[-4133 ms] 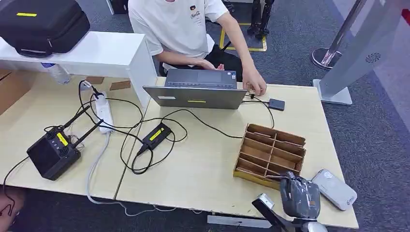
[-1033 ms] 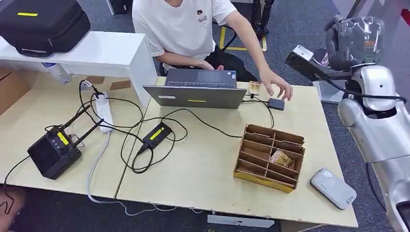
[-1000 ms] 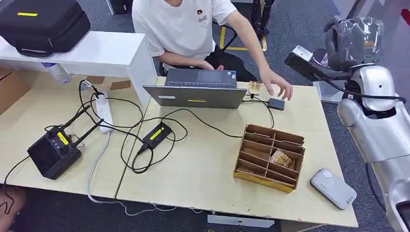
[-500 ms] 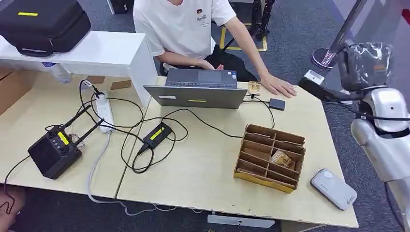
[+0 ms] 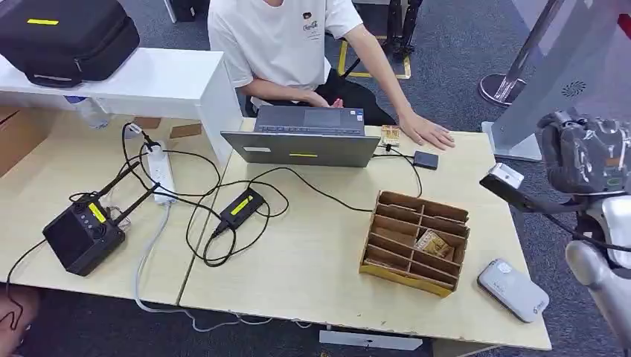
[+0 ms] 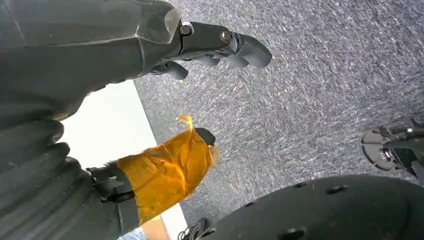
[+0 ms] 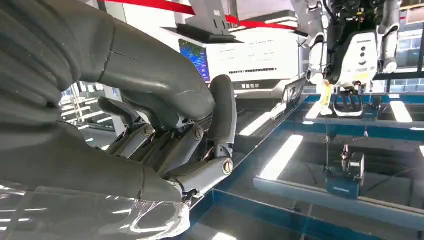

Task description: Pass the card to the sensor for recognition and then transmit it.

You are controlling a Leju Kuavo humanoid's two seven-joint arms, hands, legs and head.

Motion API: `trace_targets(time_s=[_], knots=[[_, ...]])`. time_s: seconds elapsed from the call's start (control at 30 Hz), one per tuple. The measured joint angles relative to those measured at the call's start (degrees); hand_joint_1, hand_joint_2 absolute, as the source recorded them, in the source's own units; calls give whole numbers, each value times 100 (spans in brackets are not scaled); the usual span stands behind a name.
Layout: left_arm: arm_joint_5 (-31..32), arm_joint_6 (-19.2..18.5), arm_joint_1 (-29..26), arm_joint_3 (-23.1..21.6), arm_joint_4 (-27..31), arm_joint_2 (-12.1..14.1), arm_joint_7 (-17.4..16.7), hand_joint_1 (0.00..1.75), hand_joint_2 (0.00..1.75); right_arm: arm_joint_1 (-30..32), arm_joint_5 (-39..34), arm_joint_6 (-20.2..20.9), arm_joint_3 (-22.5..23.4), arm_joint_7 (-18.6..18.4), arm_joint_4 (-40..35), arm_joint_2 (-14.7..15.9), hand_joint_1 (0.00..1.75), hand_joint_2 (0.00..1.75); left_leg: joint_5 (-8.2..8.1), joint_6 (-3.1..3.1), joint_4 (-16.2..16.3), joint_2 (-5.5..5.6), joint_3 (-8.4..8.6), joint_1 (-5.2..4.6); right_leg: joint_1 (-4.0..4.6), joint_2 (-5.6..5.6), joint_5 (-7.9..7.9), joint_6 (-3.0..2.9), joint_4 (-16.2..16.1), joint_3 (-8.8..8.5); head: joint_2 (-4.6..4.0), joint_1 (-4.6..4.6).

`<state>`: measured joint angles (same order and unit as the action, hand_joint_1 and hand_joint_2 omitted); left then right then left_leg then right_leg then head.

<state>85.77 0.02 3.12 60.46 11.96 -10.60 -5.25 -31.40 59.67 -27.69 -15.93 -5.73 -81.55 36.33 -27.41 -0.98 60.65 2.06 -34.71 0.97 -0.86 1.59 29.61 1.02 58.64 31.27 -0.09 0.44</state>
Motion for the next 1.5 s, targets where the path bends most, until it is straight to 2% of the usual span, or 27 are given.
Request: trace_targets(time_s=[0.57,0.93,1.07,1.27,1.37,1.5], knots=[[-28,33,1,4,0,-4,-4,0,175,363,2,-13,291,72,-375,92,175,175,0,0,1,4,0,1,0,-3,0,0,-1,1,0,-2],[-197,85,-1,118,0,-66,-83,0,175,2124,94,-400,1261,453,-1417,81,175,175,-3,2,-1,21,-8,2,1,-22,9,3,-4,1,0,0],[-304,118,-2,234,0,-114,-118,0,175,2954,315,-643,1521,662,-1954,-75,175,175,-4,1,-2,22,-9,2,2,-22,10,2,-4,2,0,0],[-479,186,1,413,0,-175,-125,0,175,4157,876,-1132,1482,848,-2808,-536,175,175,-7,0,-6,23,-9,6,6,-23,21,-3,-3,2,0,2],[-514,223,2,490,0,-203,-127,0,175,4596,1112,-1176,1235,835,-3125,-756,175,175,-8,-1,-8,20,-8,7,7,-20,21,-3,-3,2,0,0],[-540,214,3,529,0,-225,-133,0,175,4870,1244,-1189,1016,813,-3346,-959,175,175,-8,-1,-8,18,-5,7,6,-19,21,-3,-3,2,0,0]])
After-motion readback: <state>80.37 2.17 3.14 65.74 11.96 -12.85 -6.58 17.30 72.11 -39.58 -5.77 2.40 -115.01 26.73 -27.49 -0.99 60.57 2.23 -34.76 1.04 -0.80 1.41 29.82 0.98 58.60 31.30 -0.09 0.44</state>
